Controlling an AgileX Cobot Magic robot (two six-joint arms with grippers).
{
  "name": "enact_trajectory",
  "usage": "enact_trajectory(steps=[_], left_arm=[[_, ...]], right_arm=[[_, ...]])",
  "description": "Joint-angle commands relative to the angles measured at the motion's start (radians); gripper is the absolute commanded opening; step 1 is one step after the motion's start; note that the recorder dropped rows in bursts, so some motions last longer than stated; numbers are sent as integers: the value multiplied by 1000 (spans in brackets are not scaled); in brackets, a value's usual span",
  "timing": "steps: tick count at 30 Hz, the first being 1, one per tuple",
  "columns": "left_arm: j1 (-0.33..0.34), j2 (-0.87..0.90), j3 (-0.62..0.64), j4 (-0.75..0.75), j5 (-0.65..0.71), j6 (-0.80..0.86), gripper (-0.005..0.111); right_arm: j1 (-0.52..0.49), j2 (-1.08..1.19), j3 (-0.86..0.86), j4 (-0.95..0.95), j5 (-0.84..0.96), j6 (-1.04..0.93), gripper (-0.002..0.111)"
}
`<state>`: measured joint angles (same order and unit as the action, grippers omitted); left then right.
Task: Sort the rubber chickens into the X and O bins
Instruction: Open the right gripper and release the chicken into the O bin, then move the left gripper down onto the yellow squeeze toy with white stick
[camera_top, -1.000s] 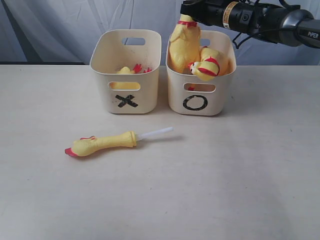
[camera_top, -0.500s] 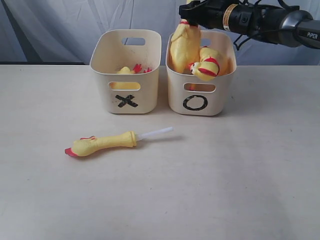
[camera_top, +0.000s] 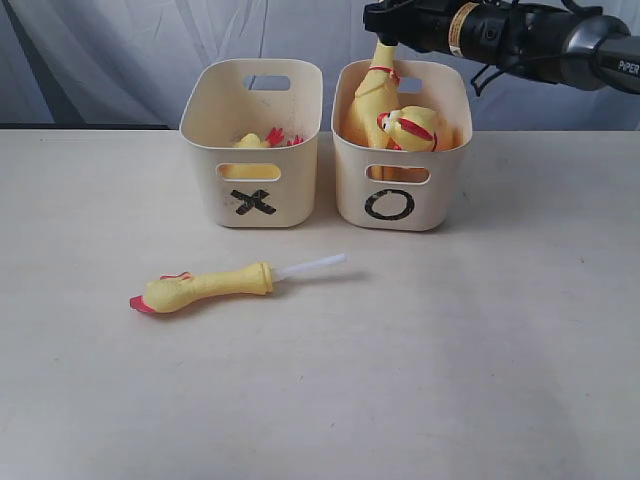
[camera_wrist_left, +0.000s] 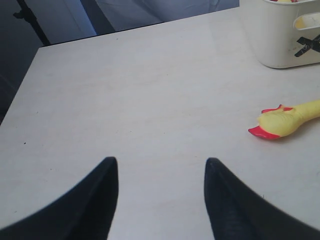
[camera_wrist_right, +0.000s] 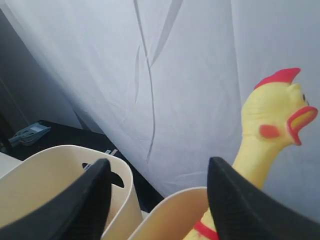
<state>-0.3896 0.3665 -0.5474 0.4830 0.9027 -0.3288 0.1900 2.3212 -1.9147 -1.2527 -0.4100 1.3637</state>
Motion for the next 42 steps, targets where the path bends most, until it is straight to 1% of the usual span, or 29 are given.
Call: enact_trajectory(steps=[1,6,8,9,10,13,15,18,21,25,31,33,37,42], left_arm=[[-1,-5,3,11,-7,0,50],[-1,-5,3,11,-22,0,50],[-1,-5,3,11,-48,0,50],[-1,-5,3,8,-68,0,50],[-1,-5,3,4,-92,0,50],[-1,-5,3,-29,-158,0,50],[-1,-2,3,-61,-207,0,50],[-1,20,3,-70,-252,3,50],[-1,62,3,-100,-256,39,50],[-1,123,3,-218,-290,143,50],[-1,191,-4,-325,-371,288,50],[-1,223,-11,-343,-381,314,50],[-1,299,-34,-401,-381,430,50],[-1,398,-59,-432,-398,471,50]], right_arm=[[-2,-25,4,0,-33,3,55],[-2,-57,4,-37,-86,33,54],[-4,-84,4,-113,-94,87,53],[-6,-100,4,-178,-92,124,51],[-9,-115,4,-242,-101,156,46],[-29,-169,4,-492,-151,332,21],[-54,-202,8,-492,-214,405,-1],[-98,-243,8,-492,-328,444,0],[-136,-283,8,-492,-423,492,0],[-179,-326,16,-492,-521,494,0],[-202,-420,150,-492,-470,494,-1],[-202,-448,204,-492,-461,492,-1],[-202,-507,305,-492,-461,477,-1],[-202,-618,434,-492,-439,429,-1]])
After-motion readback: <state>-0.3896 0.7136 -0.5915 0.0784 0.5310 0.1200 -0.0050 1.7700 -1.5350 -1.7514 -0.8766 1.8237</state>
